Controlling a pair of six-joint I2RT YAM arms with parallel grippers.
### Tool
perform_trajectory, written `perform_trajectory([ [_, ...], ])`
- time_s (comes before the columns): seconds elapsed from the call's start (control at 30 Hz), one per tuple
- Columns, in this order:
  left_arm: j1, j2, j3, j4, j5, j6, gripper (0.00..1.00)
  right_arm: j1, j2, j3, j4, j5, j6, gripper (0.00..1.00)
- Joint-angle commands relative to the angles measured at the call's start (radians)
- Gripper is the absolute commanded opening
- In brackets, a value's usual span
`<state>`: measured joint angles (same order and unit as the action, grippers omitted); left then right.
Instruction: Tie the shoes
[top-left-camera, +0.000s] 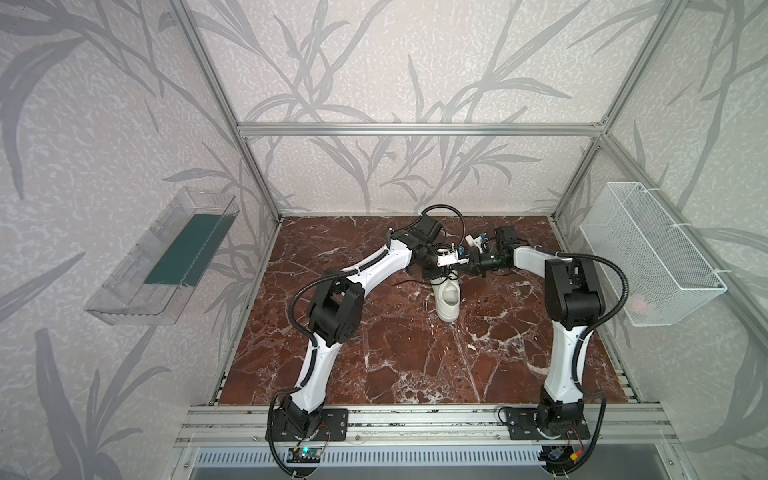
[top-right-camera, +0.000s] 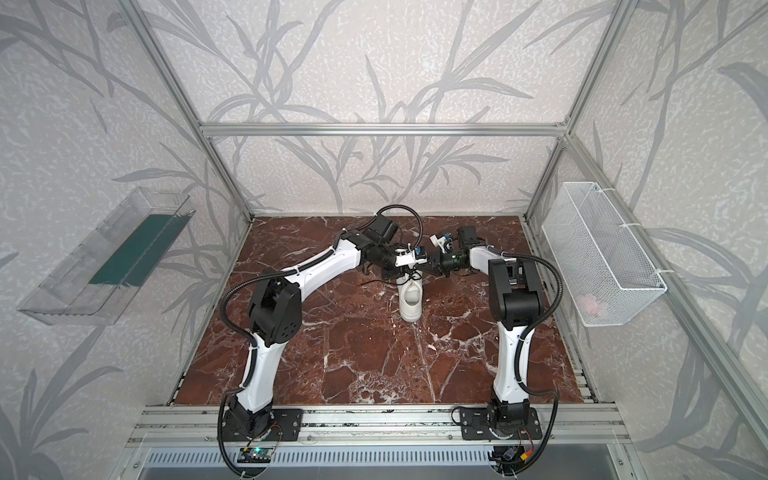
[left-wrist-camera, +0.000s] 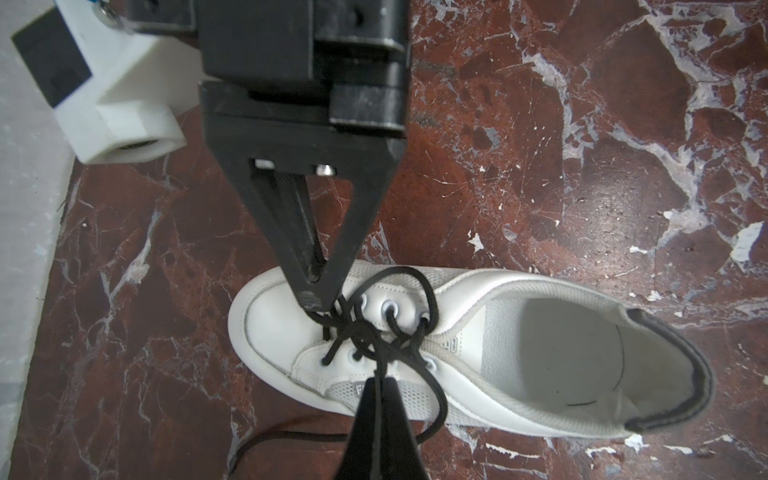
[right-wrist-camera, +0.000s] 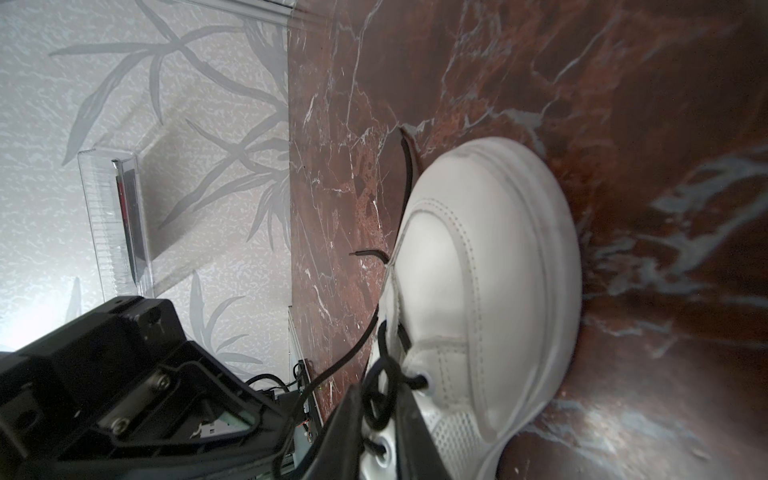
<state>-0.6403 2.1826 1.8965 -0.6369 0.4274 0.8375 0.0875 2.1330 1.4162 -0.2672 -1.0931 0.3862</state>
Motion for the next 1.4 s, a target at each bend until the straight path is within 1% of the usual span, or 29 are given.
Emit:
perform_trajectory([
  [0.0,-0.004,0.021,0.021,-0.042,-0.002,0.019,0.0,-0.016,-0.073,-0.014,-0.001,-0.019,-0.004,0.23],
  [0.13,-0.004,0.034,0.024,-0.041,0.011,0.012,0.0,-0.033,-0.101,-0.036,0.002,-0.023,0.005,0.28],
  [0.23,-0.004,0.042,0.026,-0.04,0.011,0.006,0.0,-0.044,-0.124,-0.072,0.038,-0.042,0.032,0.32],
  [0.33,-0.004,0.044,0.027,-0.045,0.01,0.005,0.0,-0.048,-0.136,-0.095,0.044,-0.051,0.033,0.34],
  [0.5,-0.005,0.04,0.023,-0.059,0.004,0.006,0.0,-0.058,-0.15,-0.152,0.056,-0.041,0.033,0.33],
  [0.53,-0.004,0.04,0.021,-0.062,0.003,0.008,0.0,-0.061,-0.154,-0.164,0.066,-0.037,0.041,0.32],
  [0.6,-0.005,0.039,0.02,-0.062,0.001,0.006,0.0,-0.066,-0.162,-0.193,0.093,-0.036,0.056,0.27],
  [0.67,-0.005,0.039,0.02,-0.063,-0.002,0.003,0.0,-0.068,-0.162,-0.21,0.093,-0.029,0.057,0.18],
  [0.73,-0.004,0.036,0.021,-0.062,0.003,0.0,0.0,-0.068,-0.162,-0.24,0.12,-0.035,0.072,0.14],
  [0.8,-0.005,0.033,0.021,-0.055,0.004,-0.005,0.0,-0.067,-0.159,-0.27,0.159,-0.047,0.09,0.08],
  [1.0,-0.004,0.031,0.027,-0.038,0.008,-0.018,0.0,-0.066,-0.135,-0.301,0.231,-0.067,0.125,0.04],
  [1.2,-0.003,0.034,0.029,-0.032,0.002,-0.021,0.0,-0.065,-0.104,-0.311,0.348,-0.099,0.204,0.02],
  [1.37,-0.003,0.032,0.03,-0.028,0.006,-0.031,0.0,-0.058,-0.099,-0.305,0.363,-0.116,0.216,0.0],
])
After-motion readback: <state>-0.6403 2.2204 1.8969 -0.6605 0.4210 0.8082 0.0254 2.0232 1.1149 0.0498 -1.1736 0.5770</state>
